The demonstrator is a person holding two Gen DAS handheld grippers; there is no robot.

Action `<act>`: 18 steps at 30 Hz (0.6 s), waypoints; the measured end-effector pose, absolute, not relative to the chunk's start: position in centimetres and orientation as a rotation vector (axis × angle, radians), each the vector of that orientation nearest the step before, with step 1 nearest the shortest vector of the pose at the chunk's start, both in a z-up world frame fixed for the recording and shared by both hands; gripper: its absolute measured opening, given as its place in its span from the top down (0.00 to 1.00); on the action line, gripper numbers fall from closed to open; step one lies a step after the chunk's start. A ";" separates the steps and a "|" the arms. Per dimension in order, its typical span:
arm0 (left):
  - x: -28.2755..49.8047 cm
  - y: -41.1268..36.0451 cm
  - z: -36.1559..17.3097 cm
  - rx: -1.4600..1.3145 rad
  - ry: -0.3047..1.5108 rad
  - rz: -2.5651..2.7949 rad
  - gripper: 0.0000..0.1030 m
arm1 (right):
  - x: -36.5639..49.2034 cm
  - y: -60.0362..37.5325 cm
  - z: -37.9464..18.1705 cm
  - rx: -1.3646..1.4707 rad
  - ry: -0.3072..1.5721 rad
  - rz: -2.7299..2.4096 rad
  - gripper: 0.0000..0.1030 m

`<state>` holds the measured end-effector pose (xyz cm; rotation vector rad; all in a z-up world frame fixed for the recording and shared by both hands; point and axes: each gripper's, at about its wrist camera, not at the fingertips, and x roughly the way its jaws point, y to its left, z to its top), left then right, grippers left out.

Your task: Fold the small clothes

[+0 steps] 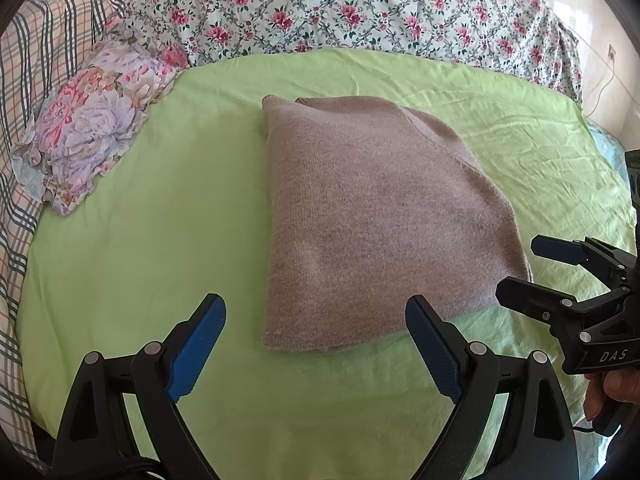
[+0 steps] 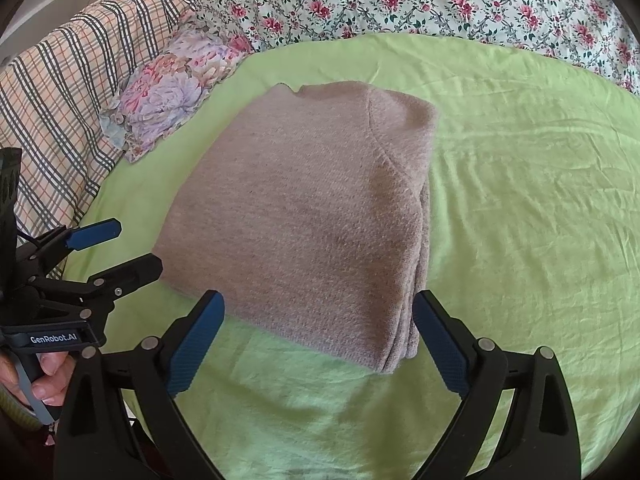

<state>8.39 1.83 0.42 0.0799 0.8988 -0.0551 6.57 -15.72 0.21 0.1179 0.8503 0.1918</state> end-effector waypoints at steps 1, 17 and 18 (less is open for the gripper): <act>8.4 1.8 0.4 0.080 0.898 -0.056 0.11 | 6.6 -15.7 0.2 0.117 0.850 0.194 0.08; 8.2 1.7 0.9 0.087 0.893 -0.062 0.10 | 6.3 -15.6 0.7 0.121 0.841 0.188 0.07; 8.2 1.7 0.9 0.087 0.892 -0.063 0.10 | 6.3 -15.6 0.8 0.121 0.840 0.188 0.07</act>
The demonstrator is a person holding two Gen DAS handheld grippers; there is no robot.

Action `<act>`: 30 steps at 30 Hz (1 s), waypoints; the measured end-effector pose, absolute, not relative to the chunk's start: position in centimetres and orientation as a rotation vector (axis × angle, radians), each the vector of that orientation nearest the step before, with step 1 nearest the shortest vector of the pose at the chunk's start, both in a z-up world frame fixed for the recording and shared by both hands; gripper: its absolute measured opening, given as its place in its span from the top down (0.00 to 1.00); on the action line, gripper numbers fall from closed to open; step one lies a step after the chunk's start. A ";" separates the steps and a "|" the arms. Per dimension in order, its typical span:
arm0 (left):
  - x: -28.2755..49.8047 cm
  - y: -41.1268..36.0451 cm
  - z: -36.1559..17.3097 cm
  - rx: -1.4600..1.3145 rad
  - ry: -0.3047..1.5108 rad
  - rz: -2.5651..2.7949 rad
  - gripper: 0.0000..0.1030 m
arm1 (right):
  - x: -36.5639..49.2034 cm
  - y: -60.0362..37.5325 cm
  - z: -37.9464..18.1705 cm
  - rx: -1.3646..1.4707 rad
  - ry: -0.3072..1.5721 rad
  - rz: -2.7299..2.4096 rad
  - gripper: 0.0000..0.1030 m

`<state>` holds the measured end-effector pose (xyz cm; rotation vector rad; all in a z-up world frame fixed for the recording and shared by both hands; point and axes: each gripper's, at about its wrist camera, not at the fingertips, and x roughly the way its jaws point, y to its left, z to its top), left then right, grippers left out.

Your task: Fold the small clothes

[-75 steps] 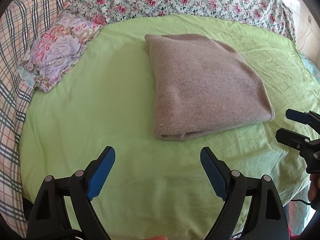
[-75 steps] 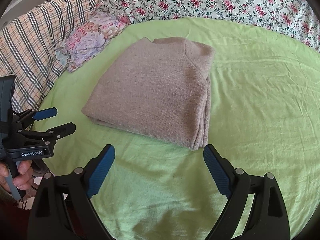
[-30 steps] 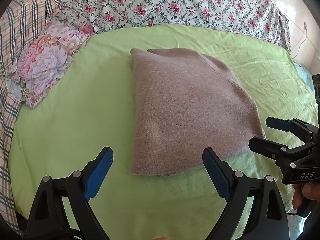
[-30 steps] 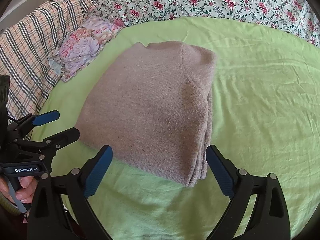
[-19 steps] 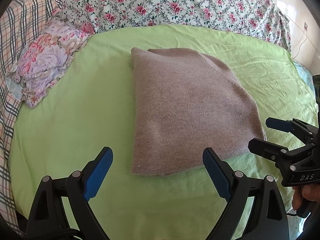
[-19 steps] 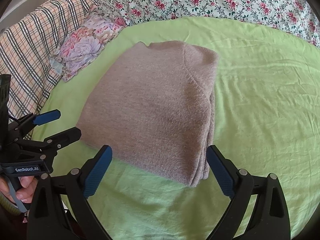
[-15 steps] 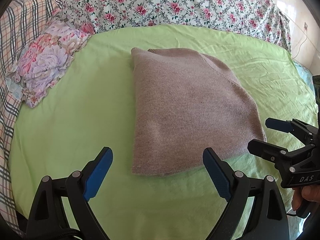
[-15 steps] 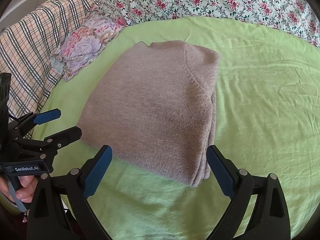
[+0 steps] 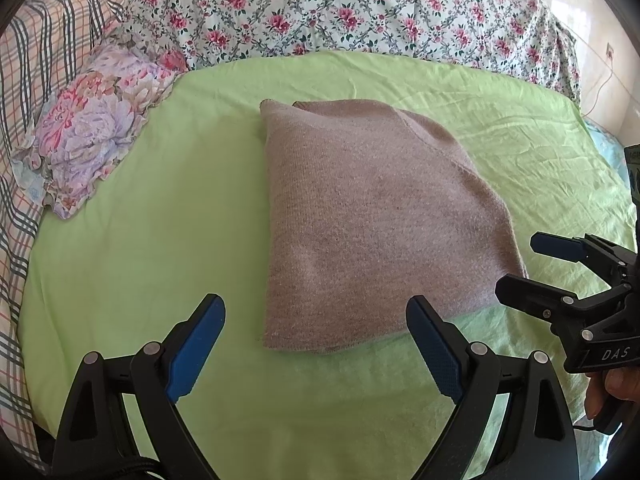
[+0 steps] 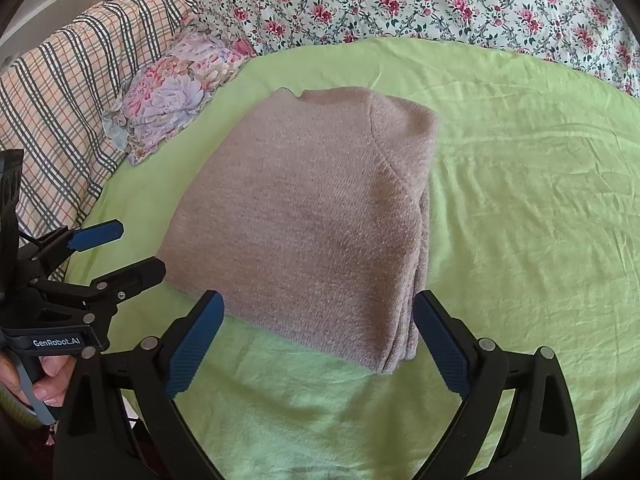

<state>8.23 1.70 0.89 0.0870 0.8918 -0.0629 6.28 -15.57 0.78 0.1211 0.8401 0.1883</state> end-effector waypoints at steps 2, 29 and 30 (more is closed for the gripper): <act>8.2 1.7 0.9 0.088 0.891 -0.065 0.10 | 6.2 -15.6 0.9 0.121 0.838 0.188 0.07; 8.5 1.6 0.9 0.088 0.888 -0.065 0.10 | 6.2 -15.4 1.5 0.124 0.823 0.189 0.07; 8.5 1.6 0.9 0.088 0.888 -0.065 0.10 | 6.3 -15.4 1.5 0.123 0.822 0.189 0.07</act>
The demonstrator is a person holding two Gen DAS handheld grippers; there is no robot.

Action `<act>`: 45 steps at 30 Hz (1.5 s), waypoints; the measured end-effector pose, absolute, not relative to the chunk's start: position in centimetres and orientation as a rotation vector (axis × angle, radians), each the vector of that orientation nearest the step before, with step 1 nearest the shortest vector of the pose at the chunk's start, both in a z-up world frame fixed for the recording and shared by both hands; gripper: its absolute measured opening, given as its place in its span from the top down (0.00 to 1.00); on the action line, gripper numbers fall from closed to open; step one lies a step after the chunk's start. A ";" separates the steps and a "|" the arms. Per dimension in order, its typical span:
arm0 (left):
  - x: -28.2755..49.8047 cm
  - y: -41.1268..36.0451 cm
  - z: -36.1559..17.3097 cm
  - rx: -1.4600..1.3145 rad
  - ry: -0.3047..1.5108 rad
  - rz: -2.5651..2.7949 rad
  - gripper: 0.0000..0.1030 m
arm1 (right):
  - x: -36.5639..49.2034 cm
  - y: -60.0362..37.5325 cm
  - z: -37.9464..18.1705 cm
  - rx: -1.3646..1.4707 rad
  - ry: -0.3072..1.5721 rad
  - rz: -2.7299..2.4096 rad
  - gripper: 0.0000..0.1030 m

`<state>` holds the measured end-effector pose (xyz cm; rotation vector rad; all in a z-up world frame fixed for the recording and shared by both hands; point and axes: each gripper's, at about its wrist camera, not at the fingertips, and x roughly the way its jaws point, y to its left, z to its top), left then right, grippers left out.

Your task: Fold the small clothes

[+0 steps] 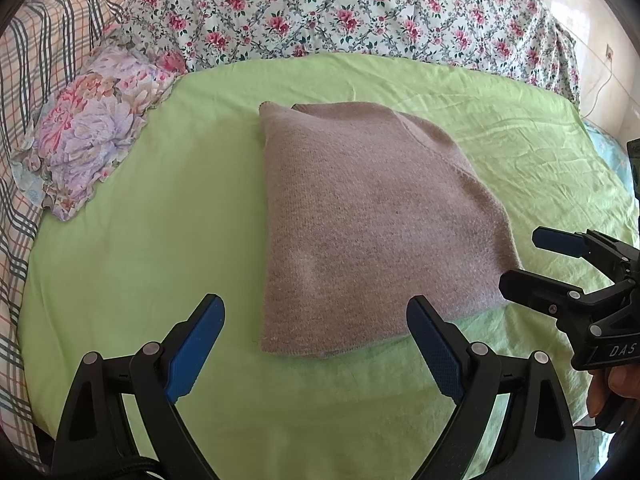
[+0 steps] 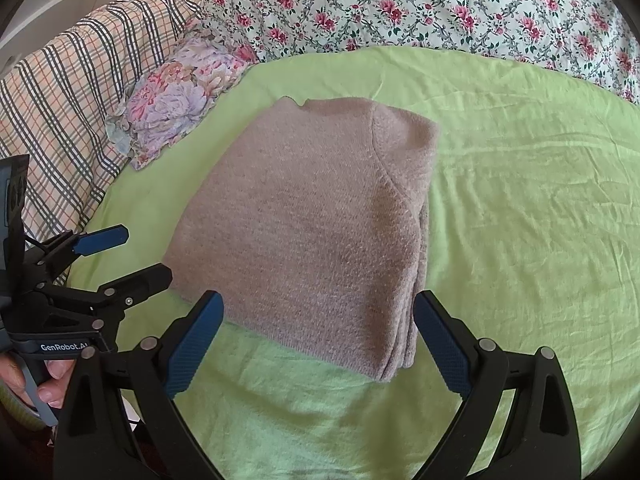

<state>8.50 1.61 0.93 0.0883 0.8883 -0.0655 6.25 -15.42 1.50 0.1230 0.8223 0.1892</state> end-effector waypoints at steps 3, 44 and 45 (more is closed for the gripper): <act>8.6 1.5 0.9 0.089 0.888 -0.066 0.10 | 6.3 -15.5 1.6 0.124 0.821 0.190 0.07; 10.1 1.6 1.8 0.103 0.867 -0.079 0.10 | 7.5 -16.0 2.6 0.128 0.801 0.184 0.07; 10.1 1.6 1.8 0.103 0.867 -0.077 0.10 | 7.4 -16.0 2.6 0.128 0.801 0.184 0.07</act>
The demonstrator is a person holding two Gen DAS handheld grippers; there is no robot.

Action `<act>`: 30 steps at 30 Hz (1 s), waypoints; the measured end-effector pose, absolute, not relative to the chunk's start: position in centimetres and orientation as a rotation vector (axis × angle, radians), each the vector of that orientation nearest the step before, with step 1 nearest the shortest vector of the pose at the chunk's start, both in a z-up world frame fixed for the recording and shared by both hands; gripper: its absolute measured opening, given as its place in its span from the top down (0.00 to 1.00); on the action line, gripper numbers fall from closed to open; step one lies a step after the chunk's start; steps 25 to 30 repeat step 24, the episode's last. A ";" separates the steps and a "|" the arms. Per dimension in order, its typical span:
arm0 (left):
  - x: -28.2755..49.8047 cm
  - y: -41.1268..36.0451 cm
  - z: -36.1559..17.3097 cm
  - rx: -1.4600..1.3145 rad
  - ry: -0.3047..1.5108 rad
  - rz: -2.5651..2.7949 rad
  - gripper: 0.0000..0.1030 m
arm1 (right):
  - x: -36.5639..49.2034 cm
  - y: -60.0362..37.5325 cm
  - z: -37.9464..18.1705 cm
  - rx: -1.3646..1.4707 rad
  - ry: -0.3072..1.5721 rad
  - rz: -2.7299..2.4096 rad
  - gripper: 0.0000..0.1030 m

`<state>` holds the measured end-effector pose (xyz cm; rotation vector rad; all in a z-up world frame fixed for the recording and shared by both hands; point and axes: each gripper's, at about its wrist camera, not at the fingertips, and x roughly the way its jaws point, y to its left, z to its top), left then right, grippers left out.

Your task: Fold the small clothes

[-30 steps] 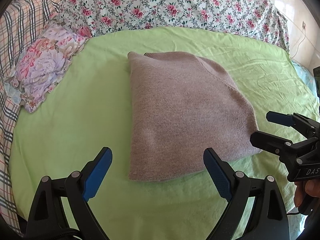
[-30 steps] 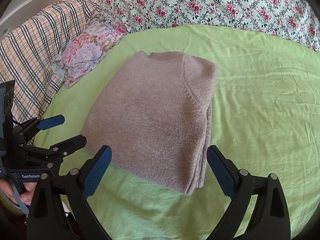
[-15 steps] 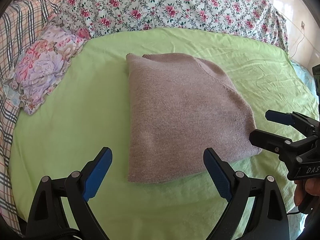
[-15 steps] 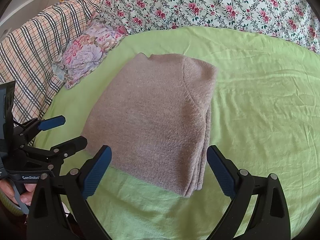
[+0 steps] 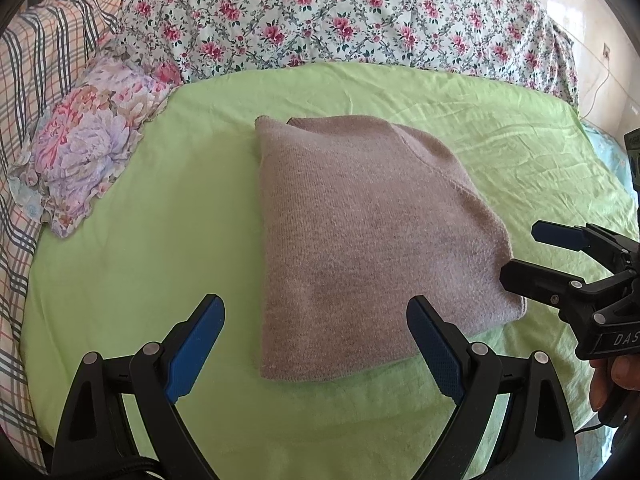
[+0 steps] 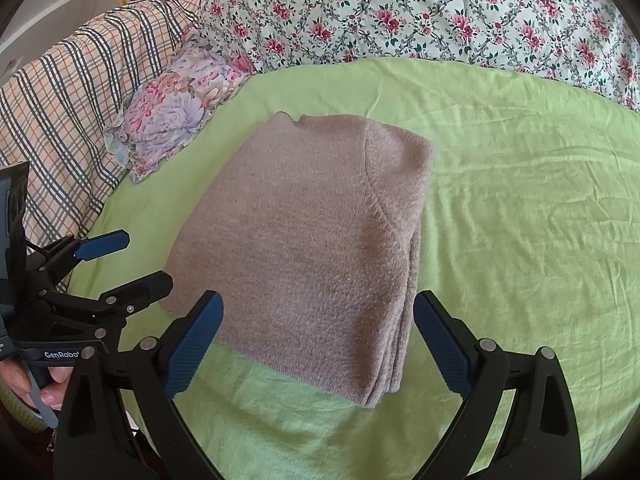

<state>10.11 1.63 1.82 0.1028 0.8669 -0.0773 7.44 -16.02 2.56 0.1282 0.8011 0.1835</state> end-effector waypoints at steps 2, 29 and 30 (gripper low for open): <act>10.2 1.7 1.9 0.104 0.866 -0.074 0.10 | 7.5 -16.0 2.6 0.129 0.801 0.185 0.07; 9.7 2.2 2.2 0.114 0.851 -0.046 0.10 | 7.4 -15.3 2.4 0.137 0.799 0.177 0.06; 9.7 2.2 2.2 0.114 0.851 -0.046 0.10 | 7.4 -15.3 2.4 0.137 0.799 0.177 0.06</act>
